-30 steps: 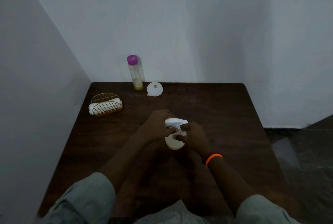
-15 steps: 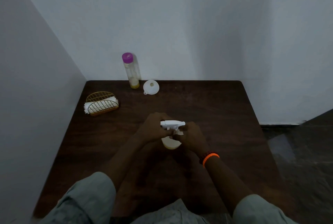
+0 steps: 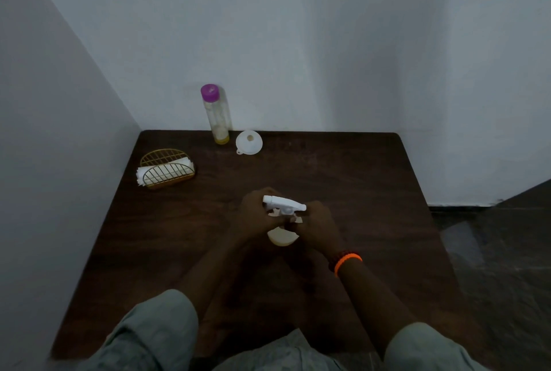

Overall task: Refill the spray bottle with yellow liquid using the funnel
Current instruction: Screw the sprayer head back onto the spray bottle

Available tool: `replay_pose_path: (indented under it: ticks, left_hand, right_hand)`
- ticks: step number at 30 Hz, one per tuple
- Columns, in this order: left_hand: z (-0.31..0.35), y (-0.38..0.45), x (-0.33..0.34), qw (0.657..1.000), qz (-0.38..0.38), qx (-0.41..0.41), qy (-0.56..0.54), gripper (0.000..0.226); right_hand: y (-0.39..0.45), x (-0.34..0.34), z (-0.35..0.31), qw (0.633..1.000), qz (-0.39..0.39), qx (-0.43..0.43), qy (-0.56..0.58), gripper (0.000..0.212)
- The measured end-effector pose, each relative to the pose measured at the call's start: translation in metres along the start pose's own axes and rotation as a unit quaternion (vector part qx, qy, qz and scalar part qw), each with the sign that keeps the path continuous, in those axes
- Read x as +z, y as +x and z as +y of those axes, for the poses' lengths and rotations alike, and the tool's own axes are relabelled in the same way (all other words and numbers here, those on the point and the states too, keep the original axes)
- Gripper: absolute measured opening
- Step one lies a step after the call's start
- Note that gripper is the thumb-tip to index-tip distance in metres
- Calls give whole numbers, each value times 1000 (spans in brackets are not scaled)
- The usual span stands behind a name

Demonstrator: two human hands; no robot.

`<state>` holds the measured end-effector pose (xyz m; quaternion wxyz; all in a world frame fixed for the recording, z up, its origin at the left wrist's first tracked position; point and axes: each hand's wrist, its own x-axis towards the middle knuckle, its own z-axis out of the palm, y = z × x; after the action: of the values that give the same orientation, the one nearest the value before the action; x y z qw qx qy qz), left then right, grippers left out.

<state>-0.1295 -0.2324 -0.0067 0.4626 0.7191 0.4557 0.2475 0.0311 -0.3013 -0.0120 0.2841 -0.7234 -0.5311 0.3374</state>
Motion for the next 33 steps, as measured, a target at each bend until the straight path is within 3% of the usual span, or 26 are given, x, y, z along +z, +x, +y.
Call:
replay_pose_path:
  ticks: [5, 10, 14, 19, 23, 27, 33]
  left_hand:
    - [-1, -4, 0, 999, -2, -4, -35, 58]
    - [6, -8, 6, 999, 19, -45, -21, 60]
    - [7, -7, 6, 999, 25, -35, -19, 56]
    - [1, -12, 5, 998, 31, 21, -47, 54]
    - [-6, -9, 11, 998, 32, -2, -62, 66]
    - [-8, -8, 13, 997, 55, 17, -58, 64]
    - [-13, -6, 12, 997, 34, 24, -58, 66]
  right_hand:
    - [-1, 1, 1, 1000, 16, -7, -5, 27]
    - [-1, 0, 2, 999, 13, -20, -26, 11]
    - [-2, 1, 1, 1000, 3, -4, 12, 25]
    - [-1, 2, 4, 1000, 15, -7, 1, 24]
    - [2, 4, 7, 1000, 13, 1, -28, 16]
    - [1, 4, 6, 1000, 13, 2, -8, 32]
    - [-1, 4, 5, 999, 34, -5, -2, 20]
